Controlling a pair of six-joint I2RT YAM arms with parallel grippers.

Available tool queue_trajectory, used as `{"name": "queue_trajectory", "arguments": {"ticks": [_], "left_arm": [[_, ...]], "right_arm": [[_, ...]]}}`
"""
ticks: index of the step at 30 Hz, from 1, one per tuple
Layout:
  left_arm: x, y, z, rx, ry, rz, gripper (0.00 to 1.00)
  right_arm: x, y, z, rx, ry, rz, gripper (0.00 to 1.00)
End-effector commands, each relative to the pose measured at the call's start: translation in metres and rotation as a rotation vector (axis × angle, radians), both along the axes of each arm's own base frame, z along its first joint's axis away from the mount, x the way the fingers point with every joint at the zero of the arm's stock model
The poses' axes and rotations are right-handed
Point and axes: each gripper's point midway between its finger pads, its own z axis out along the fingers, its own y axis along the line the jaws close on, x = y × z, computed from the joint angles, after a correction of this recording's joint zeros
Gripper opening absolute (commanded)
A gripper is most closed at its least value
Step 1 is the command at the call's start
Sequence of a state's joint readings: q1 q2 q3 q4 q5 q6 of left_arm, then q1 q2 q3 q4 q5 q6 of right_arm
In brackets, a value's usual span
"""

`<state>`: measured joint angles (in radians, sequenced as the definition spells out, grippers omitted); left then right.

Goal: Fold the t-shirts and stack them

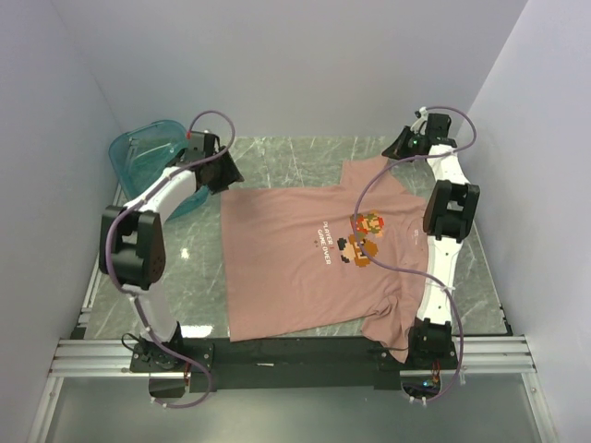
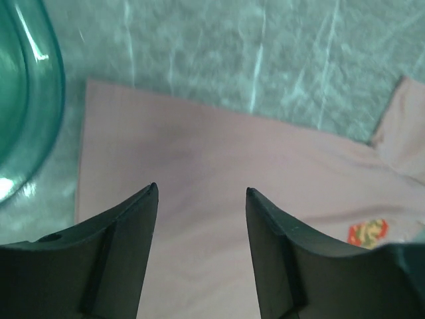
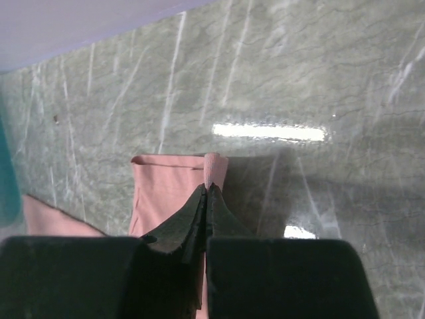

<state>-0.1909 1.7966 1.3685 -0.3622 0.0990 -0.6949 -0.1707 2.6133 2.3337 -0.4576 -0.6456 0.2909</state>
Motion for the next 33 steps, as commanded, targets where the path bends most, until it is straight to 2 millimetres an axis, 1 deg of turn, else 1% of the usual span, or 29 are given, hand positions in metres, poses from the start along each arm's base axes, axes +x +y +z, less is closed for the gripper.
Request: {"name": "queue_trajectory", "arguments": {"ticks": [1,2,3,4,5,6,7,10,12,13,14,15,16,17,18,19,21,22,23,24,27,29,30,31,33], "left_arm": [[0.015,0.018,-0.006,0.142,0.031,-0.005,0.6],[0.014,0.021,-0.011,0.163,0.05,-0.008,0.59],[0.019,0.026,-0.011,0.193,0.048,0.007,0.59],[0.019,0.029,-0.021,0.221,0.067,-0.001,0.58],[0.019,0.032,-0.025,0.24,0.078,-0.003,0.58],[0.021,0.034,-0.026,0.258,0.082,-0.002,0.58],[0.022,0.035,-0.035,0.277,0.099,-0.014,0.58],[0.026,0.039,-0.044,0.309,0.113,-0.02,0.57],[0.032,0.038,-0.042,0.316,0.103,-0.022,0.57],[0.035,0.039,-0.049,0.326,0.114,-0.027,0.57],[0.037,0.039,-0.051,0.328,0.118,-0.031,0.57],[0.045,0.037,-0.045,0.325,0.101,-0.032,0.57],[0.045,0.037,-0.056,0.332,0.13,-0.043,0.57],[0.047,0.035,-0.058,0.335,0.134,-0.048,0.57],[0.053,0.034,-0.054,0.335,0.123,-0.05,0.55],[0.052,0.033,-0.062,0.343,0.144,-0.06,0.55],[0.057,0.03,-0.061,0.348,0.139,-0.065,0.54],[0.057,0.031,-0.066,0.354,0.15,-0.068,0.54],[0.057,0.029,-0.067,0.35,0.148,-0.074,0.54],[0.058,0.028,-0.068,0.348,0.15,-0.078,0.54],[0.059,0.022,-0.08,0.338,0.159,-0.111,0.54],[0.061,0.02,-0.084,0.334,0.162,-0.119,0.53],[0.065,0.018,-0.082,0.33,0.157,-0.123,0.52],[0.065,0.018,-0.09,0.331,0.172,-0.126,0.52],[0.067,0.016,-0.097,0.33,0.184,-0.133,0.49]], "right_arm": [[0.002,-0.001,0.067,0.006,-0.149,0.034,0.0],[0.001,-0.002,0.067,0.005,-0.148,0.033,0.0],[0.001,-0.007,0.07,-0.002,-0.151,0.02,0.0],[0.001,-0.013,0.067,-0.016,-0.14,-0.003,0.0],[0.001,-0.019,0.066,-0.031,-0.134,-0.023,0.0],[0.001,-0.029,0.069,-0.048,-0.136,-0.051,0.0],[0.002,-0.038,0.065,-0.075,-0.124,-0.083,0.0],[0.0,-0.056,0.064,-0.101,-0.113,-0.125,0.0],[-0.001,-0.063,0.062,-0.122,-0.108,-0.146,0.0],[-0.002,-0.068,0.06,-0.13,-0.102,-0.151,0.0],[-0.003,-0.069,0.059,-0.135,-0.1,-0.155,0.0],[-0.003,-0.07,0.059,-0.138,-0.099,-0.157,0.0],[-0.005,-0.07,0.057,-0.141,-0.093,-0.158,0.0],[-0.005,-0.074,0.056,-0.146,-0.091,-0.166,0.0],[-0.005,-0.075,0.057,-0.151,-0.091,-0.172,0.0],[-0.006,-0.077,0.057,-0.154,-0.09,-0.177,0.0],[-0.006,-0.082,0.057,-0.169,-0.088,-0.189,0.0],[-0.007,-0.083,0.056,-0.168,-0.087,-0.191,0.0],[-0.007,-0.084,0.056,-0.166,-0.085,-0.19,0.0],[-0.007,-0.083,0.055,-0.163,-0.086,-0.184,0.0],[-0.01,-0.08,0.052,-0.155,-0.079,-0.17,0.0],[-0.01,-0.079,0.053,-0.153,-0.083,-0.163,0.0],[-0.012,-0.078,0.051,-0.149,-0.077,-0.162,0.0],[-0.012,-0.077,0.052,-0.147,-0.079,-0.155,0.0],[-0.015,-0.074,0.049,-0.141,-0.07,-0.145,0.0]]}}
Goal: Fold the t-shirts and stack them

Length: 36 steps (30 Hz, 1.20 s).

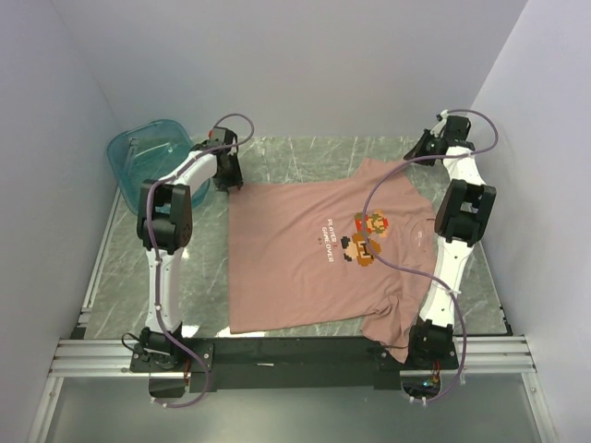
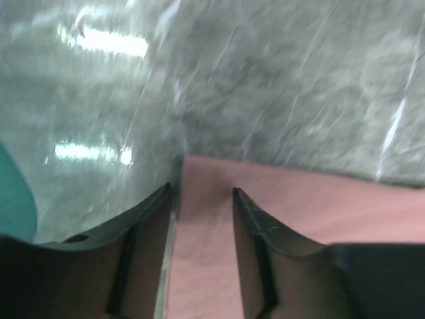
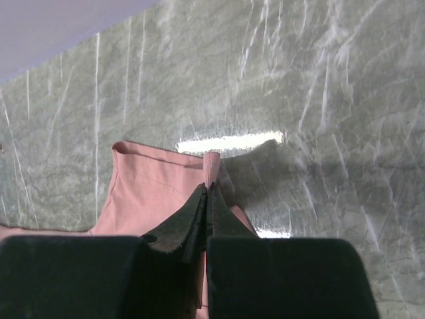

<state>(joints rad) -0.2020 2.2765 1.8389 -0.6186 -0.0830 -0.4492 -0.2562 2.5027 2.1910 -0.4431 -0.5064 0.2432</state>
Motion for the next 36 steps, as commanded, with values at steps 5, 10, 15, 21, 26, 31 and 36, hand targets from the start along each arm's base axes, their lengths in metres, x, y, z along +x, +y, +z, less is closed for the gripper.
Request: {"name": "queue_trajectory", "arguments": {"ticks": [5,10,15,21,26,31,36], "left_arm": [[0.01,-0.014,-0.013,-0.033,0.02,-0.048,0.25],[0.013,-0.016,0.002,-0.053,-0.031,-0.049,0.0],[0.022,-0.018,0.084,-0.092,-0.239,-0.053,0.0],[-0.009,-0.014,0.202,-0.159,-0.561,-0.068,0.0],[-0.051,-0.009,0.286,-0.215,-0.801,-0.087,0.0],[-0.113,0.006,0.43,-0.281,-1.165,-0.082,0.0],[-0.187,0.029,0.555,-0.307,-1.466,-0.053,0.0]], "right_arm": [[-0.007,0.007,0.046,-0.028,-0.086,0.054,0.0],[-0.019,0.018,0.044,-0.049,-0.077,0.107,0.0],[-0.041,0.052,0.059,-0.115,-0.105,0.253,0.0],[-0.089,0.1,0.14,-0.327,-0.297,0.49,0.0],[-0.117,0.096,0.292,-0.494,-0.603,0.481,0.0],[-0.171,0.082,0.477,-0.587,-0.97,0.333,0.0],[-0.265,0.065,0.608,-0.624,-1.292,0.111,0.0]]}}
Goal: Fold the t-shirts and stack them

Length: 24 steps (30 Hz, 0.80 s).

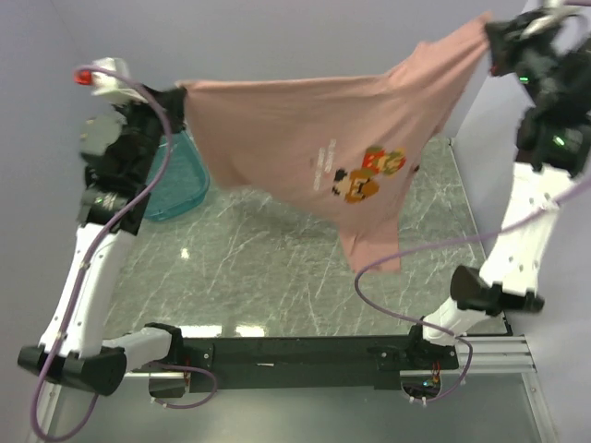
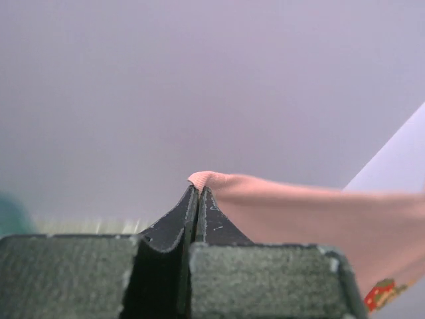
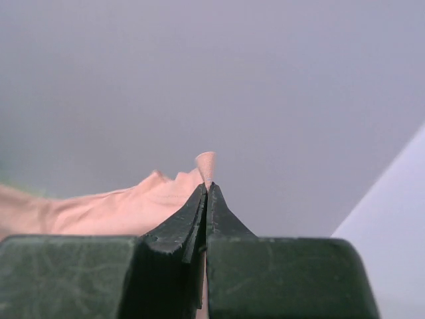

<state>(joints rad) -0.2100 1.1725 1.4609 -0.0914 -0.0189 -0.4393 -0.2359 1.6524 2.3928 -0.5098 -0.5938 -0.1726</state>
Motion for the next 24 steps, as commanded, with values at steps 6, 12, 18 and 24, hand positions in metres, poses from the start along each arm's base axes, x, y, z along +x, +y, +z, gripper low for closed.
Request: {"name": "queue_trajectory", "arguments": {"ticks": [6,12,18,24], "left_arm": [[-0.124,0.033,0.171,-0.111,-0.488,0.035,0.0],[-0.158,0.039,0.187,-0.127,-0.543,0.028,0.0],[-0.165,0.046,0.178,-0.13,-0.522,0.054,0.0],[-0.133,0.041,0.14,-0.109,-0.401,0.066,0.0]], "right_arm": [[-0.164,0.008,0.163,0.081,-0.517,-0.051,0.0],[-0.215,0.007,0.197,0.086,-0.661,-0.085,0.0],[-0.206,0.0,0.192,0.101,-0.64,-0.08,0.0],[-0.15,-0.023,0.15,0.139,-0.466,-0.067,0.0]]}}
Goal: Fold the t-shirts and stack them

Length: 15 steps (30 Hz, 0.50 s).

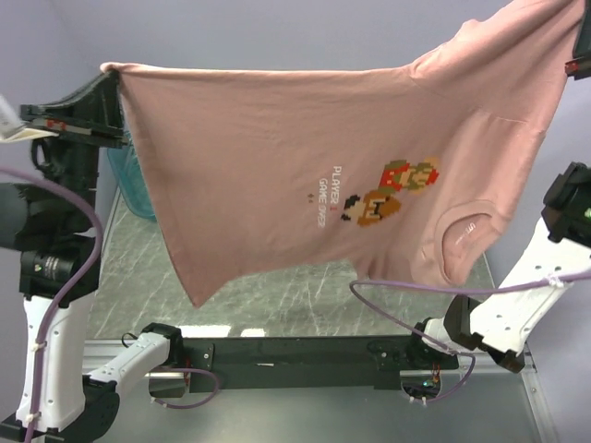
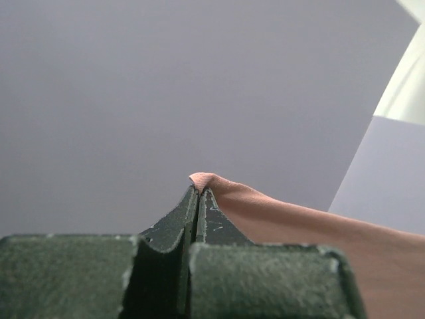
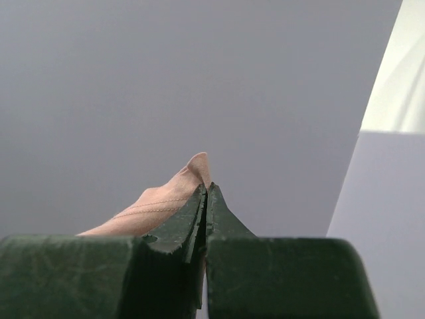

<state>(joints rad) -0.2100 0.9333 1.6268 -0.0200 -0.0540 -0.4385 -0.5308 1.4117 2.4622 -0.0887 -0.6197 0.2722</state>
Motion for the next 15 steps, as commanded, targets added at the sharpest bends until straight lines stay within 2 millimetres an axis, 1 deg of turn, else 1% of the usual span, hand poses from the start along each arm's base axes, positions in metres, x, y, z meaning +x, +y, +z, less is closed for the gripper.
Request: {"name": "queue_trajectory", "arguments": {"ticks": [1,2,3,4,5,6,7,8,9,10,11,12,13,14,15], "left_arm": [[0.031,0.001,-0.036,0.0,0.109,0.032,0.0],[0.039,-0.001,-0.046,0.001,0.136,0.032,0.0],[0.05,-0.003,-0.058,0.003,0.171,0.033,0.0],[0.059,-0.004,-0.069,0.004,0.2,0.035,0.0],[0.076,-0.008,-0.097,0.013,0.263,0.032,0.0],[0.089,-0.012,-0.113,0.018,0.3,0.023,0.0],[0.1,-0.015,-0.13,0.022,0.336,0.016,0.0],[0.121,-0.022,-0.171,0.039,0.424,0.009,0.0],[0.131,-0.025,-0.194,0.055,0.474,0.004,0.0],[0.145,-0.028,-0.226,0.062,0.52,0.002,0.0],[0.154,-0.03,-0.247,0.069,0.558,0.001,0.0],[0.17,-0.034,-0.277,0.095,0.614,0.003,0.0],[0.18,-0.035,-0.306,0.107,0.657,0.008,0.0],[0.188,-0.037,-0.324,0.116,0.689,0.011,0.0],[0.204,-0.04,-0.36,0.145,0.764,0.012,0.0]], "right_arm": [[0.054,-0.024,-0.039,0.04,0.153,0.033,0.0],[0.073,-0.032,-0.057,0.035,0.21,0.023,0.0],[0.087,-0.029,-0.073,0.03,0.259,0.044,0.0],[0.104,-0.031,-0.097,0.036,0.341,0.05,0.0],[0.126,-0.036,-0.131,0.045,0.428,0.05,0.0],[0.138,-0.037,-0.154,0.012,0.468,0.038,0.0],[0.14,-0.027,-0.164,-0.002,0.472,0.057,0.0],[0.164,-0.034,-0.216,-0.009,0.566,0.053,0.0],[0.171,-0.034,-0.238,-0.013,0.591,0.054,0.0],[0.175,-0.024,-0.246,-0.046,0.564,0.064,0.0],[0.191,-0.026,-0.299,-0.054,0.648,0.068,0.0],[0.197,-0.025,-0.321,-0.065,0.671,0.074,0.0],[0.208,-0.02,-0.337,-0.089,0.661,0.092,0.0],[0.216,-0.018,-0.383,-0.089,0.726,0.12,0.0],[0.221,-0.012,-0.403,-0.107,0.745,0.159,0.0]]}}
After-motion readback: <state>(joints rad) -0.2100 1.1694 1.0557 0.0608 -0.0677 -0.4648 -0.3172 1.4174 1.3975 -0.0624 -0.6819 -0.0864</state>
